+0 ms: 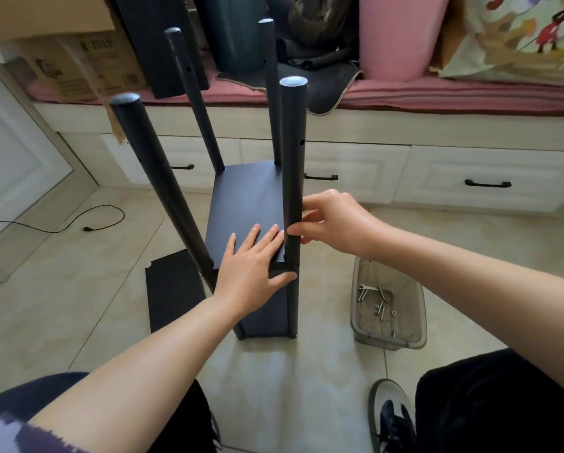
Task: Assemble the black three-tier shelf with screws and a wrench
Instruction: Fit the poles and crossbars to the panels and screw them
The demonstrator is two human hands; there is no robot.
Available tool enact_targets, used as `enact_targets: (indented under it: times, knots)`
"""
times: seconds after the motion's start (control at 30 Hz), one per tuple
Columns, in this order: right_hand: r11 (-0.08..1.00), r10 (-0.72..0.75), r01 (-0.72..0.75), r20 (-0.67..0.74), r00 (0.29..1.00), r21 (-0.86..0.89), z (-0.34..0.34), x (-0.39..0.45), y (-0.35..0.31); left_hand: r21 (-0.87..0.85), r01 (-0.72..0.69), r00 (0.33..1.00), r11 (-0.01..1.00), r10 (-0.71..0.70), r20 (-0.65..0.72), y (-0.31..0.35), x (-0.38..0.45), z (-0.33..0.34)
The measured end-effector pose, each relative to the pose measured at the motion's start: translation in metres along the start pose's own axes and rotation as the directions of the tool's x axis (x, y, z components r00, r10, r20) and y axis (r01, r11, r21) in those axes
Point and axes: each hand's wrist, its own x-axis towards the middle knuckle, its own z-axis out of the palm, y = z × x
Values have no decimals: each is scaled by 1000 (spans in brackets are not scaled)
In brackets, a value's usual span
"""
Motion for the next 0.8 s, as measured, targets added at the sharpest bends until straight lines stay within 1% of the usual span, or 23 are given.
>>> enact_targets:
  times: [0.1, 0.2, 0.3, 0.37, 0.5, 0.63, 0.73, 0.8]
  knots:
    - [1000, 15, -14, -26, 1000, 10, 3, -1, 0, 10, 19, 997, 1000, -18, -79, 4, -2, 4]
    - [995, 39, -33, -62, 997, 96, 8, -6, 1, -11, 39, 994, 999, -40, -98, 10, -2, 5]
    - [979, 66, -57, -38, 997, 195, 5, -14, 5, -32, 45, 991, 998, -48, -126, 15, -2, 5]
    - [976, 95, -89, -25, 995, 198, 0, -19, 12, -39, 44, 990, 998, -49, -135, 15, -2, 5]
    - [975, 191, -187, -17, 982, 122, -15, -26, 36, -35, 42, 990, 999, -46, -132, 15, -3, 4]
    - [932, 339, -343, 52, 939, 119, -20, -25, 74, -39, 33, 990, 999, -38, -136, 17, -3, 1]
    - [910, 415, -415, 109, 903, -22, -12, -22, 110, -63, 21, 987, 998, -31, -160, 19, -4, 1]
    - [878, 470, -441, 163, 867, -185, -6, -18, 135, -60, 20, 985, 998, -30, -170, 21, -4, 1]
